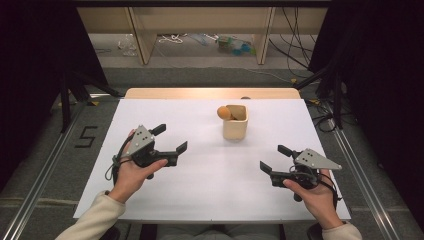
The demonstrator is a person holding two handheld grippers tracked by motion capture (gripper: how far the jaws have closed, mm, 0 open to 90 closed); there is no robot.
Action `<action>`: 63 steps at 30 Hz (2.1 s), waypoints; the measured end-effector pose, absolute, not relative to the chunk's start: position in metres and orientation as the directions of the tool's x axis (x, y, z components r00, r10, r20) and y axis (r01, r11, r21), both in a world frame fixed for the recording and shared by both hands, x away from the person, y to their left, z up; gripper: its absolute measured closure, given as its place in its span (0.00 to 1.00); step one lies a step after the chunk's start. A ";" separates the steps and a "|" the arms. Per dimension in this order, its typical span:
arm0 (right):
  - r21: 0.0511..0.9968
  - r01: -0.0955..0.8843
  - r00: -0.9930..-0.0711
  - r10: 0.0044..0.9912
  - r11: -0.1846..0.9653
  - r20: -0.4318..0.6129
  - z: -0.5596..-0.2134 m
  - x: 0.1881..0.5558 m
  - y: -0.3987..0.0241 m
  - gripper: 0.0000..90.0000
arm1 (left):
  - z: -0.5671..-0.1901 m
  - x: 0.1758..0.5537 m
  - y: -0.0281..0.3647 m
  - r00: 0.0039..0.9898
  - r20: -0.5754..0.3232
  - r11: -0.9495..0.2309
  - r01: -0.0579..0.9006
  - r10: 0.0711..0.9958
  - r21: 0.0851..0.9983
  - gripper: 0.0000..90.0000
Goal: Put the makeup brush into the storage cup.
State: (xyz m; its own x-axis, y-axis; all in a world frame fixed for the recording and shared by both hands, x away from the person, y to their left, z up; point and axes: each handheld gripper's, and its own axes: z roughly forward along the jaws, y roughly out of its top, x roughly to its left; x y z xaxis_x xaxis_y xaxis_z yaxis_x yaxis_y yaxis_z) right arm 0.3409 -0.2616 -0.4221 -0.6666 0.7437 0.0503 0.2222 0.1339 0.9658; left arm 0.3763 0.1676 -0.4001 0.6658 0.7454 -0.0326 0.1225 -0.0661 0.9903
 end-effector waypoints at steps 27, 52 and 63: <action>0.965 0.217 -0.667 0.744 0.149 0.035 -0.421 0.341 -0.263 0.17 | -0.410 0.339 0.220 0.604 -0.022 -0.050 0.102 0.797 0.994 0.08; 0.967 0.206 -0.662 0.749 0.149 0.025 -0.424 0.344 -0.264 0.17 | -0.419 0.328 0.234 0.574 -0.013 -0.072 0.125 0.819 0.990 0.09; 0.967 0.207 -0.659 0.751 0.146 0.028 -0.425 0.346 -0.265 0.17 | -0.421 0.330 0.233 0.574 -0.007 -0.076 0.121 0.819 0.990 0.09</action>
State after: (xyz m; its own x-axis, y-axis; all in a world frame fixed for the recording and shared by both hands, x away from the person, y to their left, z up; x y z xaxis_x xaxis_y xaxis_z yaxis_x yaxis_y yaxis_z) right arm 0.3465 -0.2645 -0.4247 -0.6592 0.7514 0.0279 0.2068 0.1455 0.9675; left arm 0.3305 0.2332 -0.4206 0.5738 0.8190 -0.0071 0.1205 -0.0759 0.9898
